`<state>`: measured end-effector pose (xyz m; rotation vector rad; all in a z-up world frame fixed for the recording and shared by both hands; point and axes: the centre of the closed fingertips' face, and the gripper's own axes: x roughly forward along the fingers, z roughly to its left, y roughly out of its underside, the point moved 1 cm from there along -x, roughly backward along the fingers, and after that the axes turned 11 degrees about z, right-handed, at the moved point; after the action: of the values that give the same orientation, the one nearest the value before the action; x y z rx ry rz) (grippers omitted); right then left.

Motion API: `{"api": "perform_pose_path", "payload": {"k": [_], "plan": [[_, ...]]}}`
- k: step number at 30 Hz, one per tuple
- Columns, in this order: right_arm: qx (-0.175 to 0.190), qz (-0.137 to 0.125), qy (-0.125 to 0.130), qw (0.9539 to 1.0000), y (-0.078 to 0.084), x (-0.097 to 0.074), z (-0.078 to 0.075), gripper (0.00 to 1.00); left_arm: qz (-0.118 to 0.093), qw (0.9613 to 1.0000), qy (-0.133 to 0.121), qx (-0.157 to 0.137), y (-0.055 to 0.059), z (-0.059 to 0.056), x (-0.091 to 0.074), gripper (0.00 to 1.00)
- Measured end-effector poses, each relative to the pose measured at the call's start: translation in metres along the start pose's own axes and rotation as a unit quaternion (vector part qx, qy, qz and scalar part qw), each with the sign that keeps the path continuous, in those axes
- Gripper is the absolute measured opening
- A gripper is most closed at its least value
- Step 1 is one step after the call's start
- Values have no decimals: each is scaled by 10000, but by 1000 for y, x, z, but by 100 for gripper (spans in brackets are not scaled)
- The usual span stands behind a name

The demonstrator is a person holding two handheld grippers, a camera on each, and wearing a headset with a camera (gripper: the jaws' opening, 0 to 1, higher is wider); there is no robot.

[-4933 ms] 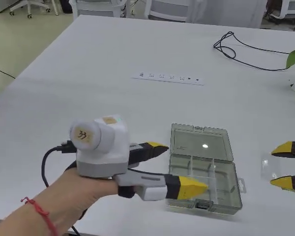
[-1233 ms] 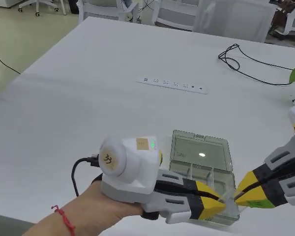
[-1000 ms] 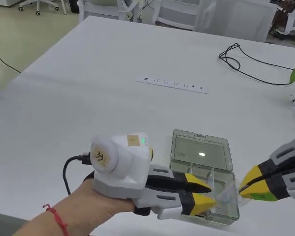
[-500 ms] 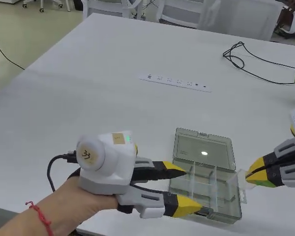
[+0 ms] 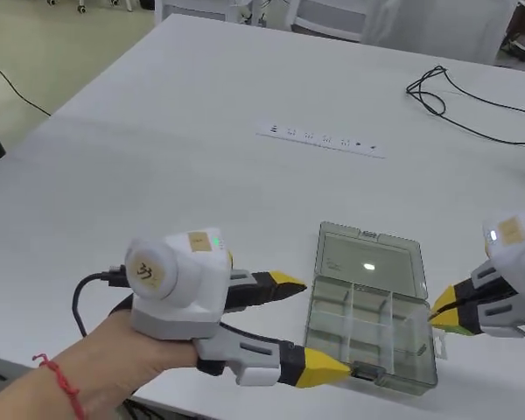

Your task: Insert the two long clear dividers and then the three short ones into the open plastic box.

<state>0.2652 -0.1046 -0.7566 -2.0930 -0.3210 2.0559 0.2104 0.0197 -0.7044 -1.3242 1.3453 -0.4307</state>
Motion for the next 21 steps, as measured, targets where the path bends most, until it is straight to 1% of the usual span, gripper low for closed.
{"api": "perform_pose_path", "payload": {"k": [5,8,12,14,18,21], "plan": [[-3,32,6,10000,-2,2,0,3,-39,9999,-68,-66,2,4,-1,75],[33,44,12,10000,1,4,-6,3,-56,9999,-110,-80,2,5,-1,77],[36,73,-65,9999,1,7,-5,3,-60,9999,-103,-93,2,5,-2,78],[6,113,-63,9999,1,8,-3,3,-69,9999,-103,-99,2,5,-2,78],[25,114,-75,9999,-1,8,-2,3,-66,9999,-103,-103,3,5,-1,78],[29,139,-113,9998,1,11,-3,3,-75,9998,-103,-119,3,5,-1,78]]}}
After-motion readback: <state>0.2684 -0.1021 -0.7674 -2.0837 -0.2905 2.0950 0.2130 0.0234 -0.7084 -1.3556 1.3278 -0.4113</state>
